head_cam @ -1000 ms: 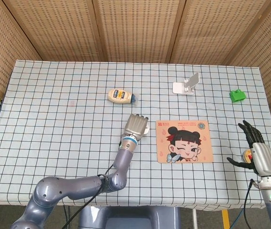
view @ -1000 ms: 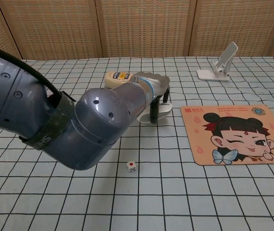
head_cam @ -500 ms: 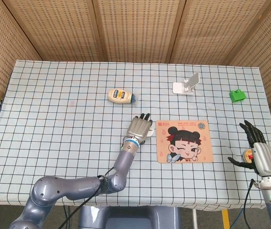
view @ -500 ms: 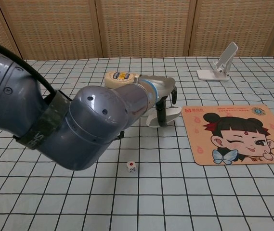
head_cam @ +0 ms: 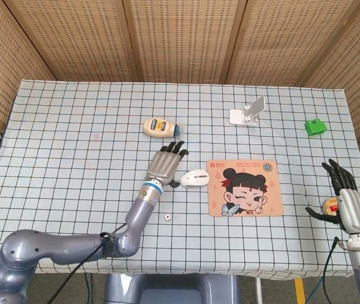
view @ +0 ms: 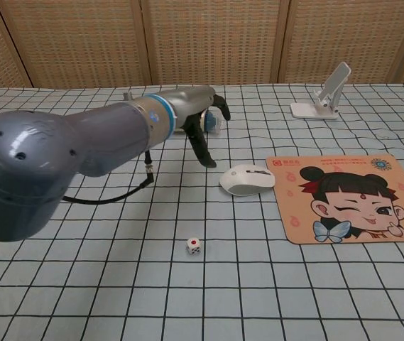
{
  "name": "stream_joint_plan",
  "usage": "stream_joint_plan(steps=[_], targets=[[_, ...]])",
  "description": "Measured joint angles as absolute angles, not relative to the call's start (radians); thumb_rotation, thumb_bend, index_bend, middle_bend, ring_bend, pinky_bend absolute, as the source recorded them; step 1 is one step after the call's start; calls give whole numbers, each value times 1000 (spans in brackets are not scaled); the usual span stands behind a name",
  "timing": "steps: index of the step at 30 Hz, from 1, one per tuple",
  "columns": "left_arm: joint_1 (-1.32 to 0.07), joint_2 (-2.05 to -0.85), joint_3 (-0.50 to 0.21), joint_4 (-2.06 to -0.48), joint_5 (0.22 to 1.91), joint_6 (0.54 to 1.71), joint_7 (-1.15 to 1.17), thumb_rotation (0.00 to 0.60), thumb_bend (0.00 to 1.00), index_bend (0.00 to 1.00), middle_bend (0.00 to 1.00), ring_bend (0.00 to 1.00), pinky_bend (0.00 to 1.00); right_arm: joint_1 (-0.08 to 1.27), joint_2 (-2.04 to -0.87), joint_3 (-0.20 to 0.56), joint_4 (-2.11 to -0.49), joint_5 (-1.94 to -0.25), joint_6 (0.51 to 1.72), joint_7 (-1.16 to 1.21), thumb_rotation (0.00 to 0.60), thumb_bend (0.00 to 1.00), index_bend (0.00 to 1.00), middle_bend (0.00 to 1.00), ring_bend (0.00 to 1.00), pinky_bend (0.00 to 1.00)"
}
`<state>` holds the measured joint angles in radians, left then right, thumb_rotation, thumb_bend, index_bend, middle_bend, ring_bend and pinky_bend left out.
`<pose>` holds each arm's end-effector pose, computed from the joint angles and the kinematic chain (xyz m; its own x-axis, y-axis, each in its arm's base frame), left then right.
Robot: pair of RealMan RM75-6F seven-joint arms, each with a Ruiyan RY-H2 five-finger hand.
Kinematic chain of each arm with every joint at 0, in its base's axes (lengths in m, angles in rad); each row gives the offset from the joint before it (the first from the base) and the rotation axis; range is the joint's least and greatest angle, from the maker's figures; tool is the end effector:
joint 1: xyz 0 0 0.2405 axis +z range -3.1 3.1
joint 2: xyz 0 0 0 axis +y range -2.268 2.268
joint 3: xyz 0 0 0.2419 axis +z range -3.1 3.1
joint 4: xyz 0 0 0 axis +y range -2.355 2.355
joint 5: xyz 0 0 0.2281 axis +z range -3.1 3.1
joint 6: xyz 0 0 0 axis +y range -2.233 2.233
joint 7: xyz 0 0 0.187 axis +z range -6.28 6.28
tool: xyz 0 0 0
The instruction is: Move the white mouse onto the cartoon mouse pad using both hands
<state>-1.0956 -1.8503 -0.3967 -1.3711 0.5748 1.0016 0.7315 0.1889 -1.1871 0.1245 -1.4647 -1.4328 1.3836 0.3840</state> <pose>0.0102 0.4029 -0.1107 0.3866 0.3040 0.8707 0.9045 -0.3093 -0.2936 -0.3147 -0.2767 0.1338 0.0816 0.0148 0.9966 -0.9963 -0.0260 0.0820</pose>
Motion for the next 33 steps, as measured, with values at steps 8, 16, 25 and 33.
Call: stream_joint_plan(steps=[8, 16, 25, 33], targets=[[-857, -1610, -273, -1602, 829, 1210, 574, 600, 170, 182, 0, 0, 109, 191, -1197, 129, -1461, -1426, 1379, 355, 600, 132, 0, 0, 0, 0], [-656, -1461, -138, -1712, 1061, 1430, 470, 600, 169, 181, 0, 0, 81, 195, -1213, 129, -1457, -1424, 1374, 305, 600, 132, 6, 0, 0, 0], [-412, -1379, -9, -1703, 1222, 1629, 280, 600, 169, 181, 0, 0, 76, 218, -1252, 149, -1471, -1395, 1358, 208, 600, 132, 9, 0, 0, 0], [-352, -1345, -18, -1673, 1262, 1636, 196, 600, 169, 181, 0, 0, 77, 293, -1282, 191, -1553, -1366, 1301, 52, 600, 132, 15, 0, 0, 0]])
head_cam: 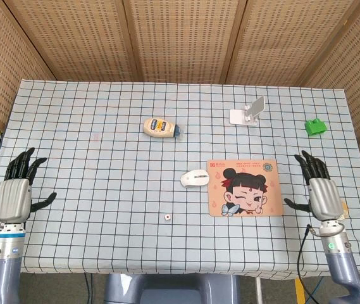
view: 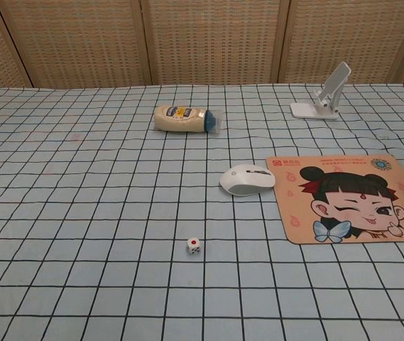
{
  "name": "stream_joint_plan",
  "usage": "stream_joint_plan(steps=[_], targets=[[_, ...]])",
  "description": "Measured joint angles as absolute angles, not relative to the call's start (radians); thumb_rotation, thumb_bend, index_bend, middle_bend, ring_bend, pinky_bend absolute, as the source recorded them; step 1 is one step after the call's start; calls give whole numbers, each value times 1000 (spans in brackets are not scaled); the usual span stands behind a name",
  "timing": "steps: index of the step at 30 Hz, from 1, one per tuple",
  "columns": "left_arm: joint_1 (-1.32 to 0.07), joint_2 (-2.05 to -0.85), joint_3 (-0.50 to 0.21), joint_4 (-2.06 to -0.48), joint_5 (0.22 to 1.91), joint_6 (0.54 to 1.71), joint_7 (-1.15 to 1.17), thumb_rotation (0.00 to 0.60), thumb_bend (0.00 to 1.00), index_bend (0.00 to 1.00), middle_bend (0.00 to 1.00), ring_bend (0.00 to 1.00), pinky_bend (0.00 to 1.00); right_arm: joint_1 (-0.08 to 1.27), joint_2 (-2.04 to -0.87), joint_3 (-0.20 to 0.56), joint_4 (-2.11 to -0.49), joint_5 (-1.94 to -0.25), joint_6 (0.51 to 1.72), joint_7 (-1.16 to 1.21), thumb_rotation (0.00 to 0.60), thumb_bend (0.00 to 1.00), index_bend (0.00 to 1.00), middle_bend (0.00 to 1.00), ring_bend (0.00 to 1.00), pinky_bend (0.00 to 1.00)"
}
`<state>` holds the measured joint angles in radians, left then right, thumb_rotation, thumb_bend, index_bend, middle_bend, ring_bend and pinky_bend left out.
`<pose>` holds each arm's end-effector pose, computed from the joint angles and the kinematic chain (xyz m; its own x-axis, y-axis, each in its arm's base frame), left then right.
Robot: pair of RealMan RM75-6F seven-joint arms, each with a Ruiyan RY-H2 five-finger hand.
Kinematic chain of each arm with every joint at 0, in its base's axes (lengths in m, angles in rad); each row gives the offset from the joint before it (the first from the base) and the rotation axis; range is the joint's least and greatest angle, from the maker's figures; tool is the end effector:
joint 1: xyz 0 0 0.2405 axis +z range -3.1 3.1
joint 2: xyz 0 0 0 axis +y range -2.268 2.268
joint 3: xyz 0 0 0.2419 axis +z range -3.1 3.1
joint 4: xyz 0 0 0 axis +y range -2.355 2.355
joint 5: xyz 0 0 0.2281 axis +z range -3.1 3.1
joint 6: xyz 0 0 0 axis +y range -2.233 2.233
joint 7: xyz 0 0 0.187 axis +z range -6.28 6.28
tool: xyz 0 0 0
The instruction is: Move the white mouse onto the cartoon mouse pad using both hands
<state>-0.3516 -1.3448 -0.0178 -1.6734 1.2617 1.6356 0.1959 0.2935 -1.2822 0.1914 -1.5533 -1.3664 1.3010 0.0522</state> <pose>-0.2359 0.2801 0.0905 0.2973 -0.1293 0.9460 0.9532 -0.0173 -0.3019 -0.2596 -0.3146 0.0924 0.2078 -0.0020 0.9782 -0.9751 -0.0795 0.2070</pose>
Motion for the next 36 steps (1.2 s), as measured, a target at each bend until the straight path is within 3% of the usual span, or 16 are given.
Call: stream_joint_plan(steps=[7, 13, 19, 24, 31, 36], targets=[[-328, -1316, -51, -1675, 1266, 1596, 126, 600, 169, 180, 0, 0, 77, 442, -1357, 245, -1625, -1311, 1178, -160, 600, 193, 143, 0, 0, 0], [-317, -1307, -71, -1676, 1271, 1562, 111, 600, 169, 180, 0, 0, 77, 558, -1468, 269, -1633, -1198, 1082, -342, 600, 202, 170, 16, 0, 0], [-306, -1305, -92, -1675, 1276, 1542, 99, 600, 169, 180, 0, 0, 77, 629, -1587, 285, -1596, -1091, 1059, -436, 600, 195, 189, 6, 0, 0], [-300, -1306, -98, -1676, 1286, 1521, 93, 600, 169, 180, 0, 0, 77, 672, -1688, 314, -1512, -1058, 1091, -471, 600, 190, 145, 0, 0, 0], [-295, -1311, -111, -1670, 1289, 1494, 93, 600, 169, 180, 0, 0, 77, 753, -1802, 382, -1373, -966, 1109, -514, 600, 171, 4, 0, 0, 0], [-290, -1309, -123, -1669, 1288, 1482, 85, 600, 169, 180, 0, 0, 77, 809, -1856, 408, -1288, -918, 1087, -545, 600, 161, 0, 0, 0, 0]])
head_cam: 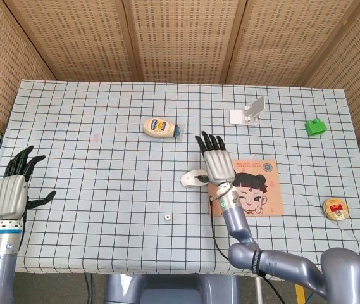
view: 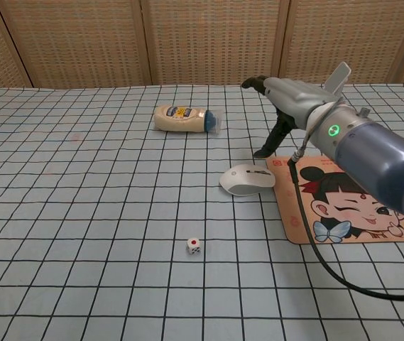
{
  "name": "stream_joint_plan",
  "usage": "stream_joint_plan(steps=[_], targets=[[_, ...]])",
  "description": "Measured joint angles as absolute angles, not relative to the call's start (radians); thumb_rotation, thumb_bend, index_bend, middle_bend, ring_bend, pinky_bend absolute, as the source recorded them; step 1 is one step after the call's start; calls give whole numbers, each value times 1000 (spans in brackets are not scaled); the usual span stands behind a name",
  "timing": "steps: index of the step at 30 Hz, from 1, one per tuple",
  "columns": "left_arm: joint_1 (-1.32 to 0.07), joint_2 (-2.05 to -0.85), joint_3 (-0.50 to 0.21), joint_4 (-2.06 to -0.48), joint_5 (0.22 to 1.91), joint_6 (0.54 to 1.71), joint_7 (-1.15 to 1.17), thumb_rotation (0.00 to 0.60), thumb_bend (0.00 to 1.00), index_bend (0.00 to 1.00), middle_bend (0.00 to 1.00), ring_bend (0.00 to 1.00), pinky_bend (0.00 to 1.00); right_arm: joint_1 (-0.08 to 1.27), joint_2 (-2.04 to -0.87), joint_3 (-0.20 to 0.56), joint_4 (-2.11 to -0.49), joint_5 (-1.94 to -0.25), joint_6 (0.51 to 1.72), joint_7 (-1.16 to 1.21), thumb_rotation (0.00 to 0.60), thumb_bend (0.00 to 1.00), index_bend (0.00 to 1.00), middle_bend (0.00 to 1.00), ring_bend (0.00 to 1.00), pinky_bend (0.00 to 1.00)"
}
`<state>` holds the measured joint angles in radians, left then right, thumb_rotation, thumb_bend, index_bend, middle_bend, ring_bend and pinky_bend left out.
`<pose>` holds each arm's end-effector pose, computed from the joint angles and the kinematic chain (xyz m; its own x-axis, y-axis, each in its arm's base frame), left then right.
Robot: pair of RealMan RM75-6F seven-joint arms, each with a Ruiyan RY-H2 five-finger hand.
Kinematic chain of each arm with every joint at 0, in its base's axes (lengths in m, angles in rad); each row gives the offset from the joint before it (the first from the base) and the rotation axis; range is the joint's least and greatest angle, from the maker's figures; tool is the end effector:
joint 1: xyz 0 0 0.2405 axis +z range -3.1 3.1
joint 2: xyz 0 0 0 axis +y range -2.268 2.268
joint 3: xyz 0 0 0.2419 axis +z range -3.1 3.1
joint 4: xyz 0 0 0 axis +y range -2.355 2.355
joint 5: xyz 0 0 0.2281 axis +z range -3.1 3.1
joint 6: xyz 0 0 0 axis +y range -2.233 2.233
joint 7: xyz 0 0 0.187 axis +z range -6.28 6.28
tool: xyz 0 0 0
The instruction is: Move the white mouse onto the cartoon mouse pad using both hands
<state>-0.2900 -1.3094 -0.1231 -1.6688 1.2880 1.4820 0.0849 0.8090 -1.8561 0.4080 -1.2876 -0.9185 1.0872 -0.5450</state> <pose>-0.2458 0.2905 0.0931 0.2057 -0.0763 0.9756 0.9782 -0.0127 -0.2073 -0.0775 -0.4139 -0.0711 0.3028 -0.1308 0.9440 -0.9451 -0.1692 0.2796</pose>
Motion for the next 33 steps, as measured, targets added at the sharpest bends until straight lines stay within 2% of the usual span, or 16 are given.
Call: stream_joint_plan(steps=[11, 17, 33], targets=[[-285, -1306, -141, -1658, 1277, 1443, 64, 600, 169, 180, 0, 0, 78, 913, -1956, 440, -1133, -860, 1035, -571, 600, 157, 0, 0, 0, 0], [-283, -1307, -147, -1656, 1276, 1431, 61, 600, 169, 180, 0, 0, 78, 934, -1979, 445, -1109, -859, 1028, -550, 600, 158, 0, 0, 0, 0], [-272, -1302, -154, -1670, 1295, 1425, 58, 600, 169, 180, 0, 0, 79, 872, -1955, 356, -1190, -846, 1053, -586, 600, 156, 0, 0, 0, 0]])
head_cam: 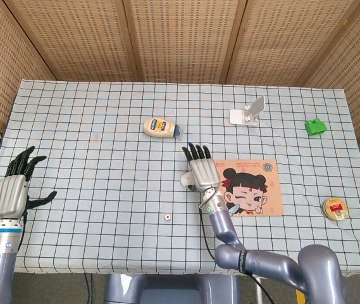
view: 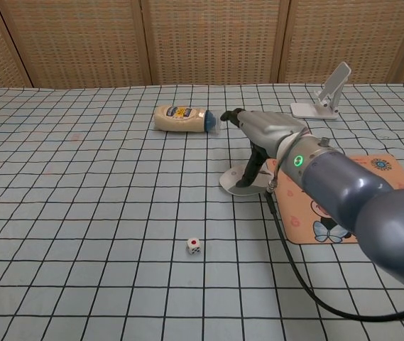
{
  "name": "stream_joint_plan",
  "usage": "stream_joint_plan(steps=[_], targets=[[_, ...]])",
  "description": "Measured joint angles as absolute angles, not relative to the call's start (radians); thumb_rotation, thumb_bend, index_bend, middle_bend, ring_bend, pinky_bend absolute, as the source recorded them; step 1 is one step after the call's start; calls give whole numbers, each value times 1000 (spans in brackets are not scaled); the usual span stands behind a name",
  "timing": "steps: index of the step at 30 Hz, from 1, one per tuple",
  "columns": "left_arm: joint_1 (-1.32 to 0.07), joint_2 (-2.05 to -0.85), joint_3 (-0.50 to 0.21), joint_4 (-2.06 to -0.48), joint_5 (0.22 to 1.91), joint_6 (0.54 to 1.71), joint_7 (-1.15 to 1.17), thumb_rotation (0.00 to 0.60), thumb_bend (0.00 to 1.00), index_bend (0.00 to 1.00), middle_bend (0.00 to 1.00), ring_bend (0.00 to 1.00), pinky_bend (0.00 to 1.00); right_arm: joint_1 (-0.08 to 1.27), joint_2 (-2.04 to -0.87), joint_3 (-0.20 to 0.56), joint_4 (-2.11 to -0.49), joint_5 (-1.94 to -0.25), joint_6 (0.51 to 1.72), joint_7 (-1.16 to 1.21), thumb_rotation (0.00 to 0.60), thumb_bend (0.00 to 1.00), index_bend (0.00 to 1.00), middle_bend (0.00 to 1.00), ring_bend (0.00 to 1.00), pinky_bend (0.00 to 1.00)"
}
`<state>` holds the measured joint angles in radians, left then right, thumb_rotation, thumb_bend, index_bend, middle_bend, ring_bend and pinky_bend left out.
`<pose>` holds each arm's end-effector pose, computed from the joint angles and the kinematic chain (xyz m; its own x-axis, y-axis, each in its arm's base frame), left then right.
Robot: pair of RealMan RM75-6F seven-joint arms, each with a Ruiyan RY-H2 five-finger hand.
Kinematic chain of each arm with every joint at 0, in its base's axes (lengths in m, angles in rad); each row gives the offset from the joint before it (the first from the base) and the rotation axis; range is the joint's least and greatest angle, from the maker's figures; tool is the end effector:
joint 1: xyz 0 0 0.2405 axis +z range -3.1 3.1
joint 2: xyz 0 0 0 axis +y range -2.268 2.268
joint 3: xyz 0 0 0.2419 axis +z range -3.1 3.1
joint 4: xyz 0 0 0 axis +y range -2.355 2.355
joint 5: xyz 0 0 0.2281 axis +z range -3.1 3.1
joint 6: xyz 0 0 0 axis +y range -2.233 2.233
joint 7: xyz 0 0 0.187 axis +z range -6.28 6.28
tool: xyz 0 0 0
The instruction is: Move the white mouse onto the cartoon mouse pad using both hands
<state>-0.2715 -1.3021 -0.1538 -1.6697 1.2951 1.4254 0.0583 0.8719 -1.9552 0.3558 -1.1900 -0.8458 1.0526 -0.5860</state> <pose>-0.2485 0.2930 0.0909 0.1804 -0.0478 0.9824 0.9834 -0.0093 -0.1810 -0.0710 -0.4011 -0.1171 0.3607 -0.2196 0.9065 -0.9268 -0.1931 0.3220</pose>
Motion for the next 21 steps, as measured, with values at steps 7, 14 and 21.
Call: stream_joint_plan(steps=[7, 14, 21], targets=[[-269, -1300, -157, -1674, 1299, 1423, 57, 600, 169, 180, 0, 0, 79, 870, -1963, 351, -1172, -842, 1043, -580, 600, 155, 0, 0, 0, 0], [-268, -1299, -161, -1674, 1296, 1413, 52, 600, 169, 180, 0, 0, 79, 876, -1985, 353, -1122, -832, 1012, -560, 600, 154, 0, 0, 0, 0], [-267, -1298, -164, -1673, 1295, 1404, 48, 600, 169, 181, 0, 0, 80, 887, -1997, 355, -1098, -834, 994, -556, 600, 189, 35, 0, 0, 0]])
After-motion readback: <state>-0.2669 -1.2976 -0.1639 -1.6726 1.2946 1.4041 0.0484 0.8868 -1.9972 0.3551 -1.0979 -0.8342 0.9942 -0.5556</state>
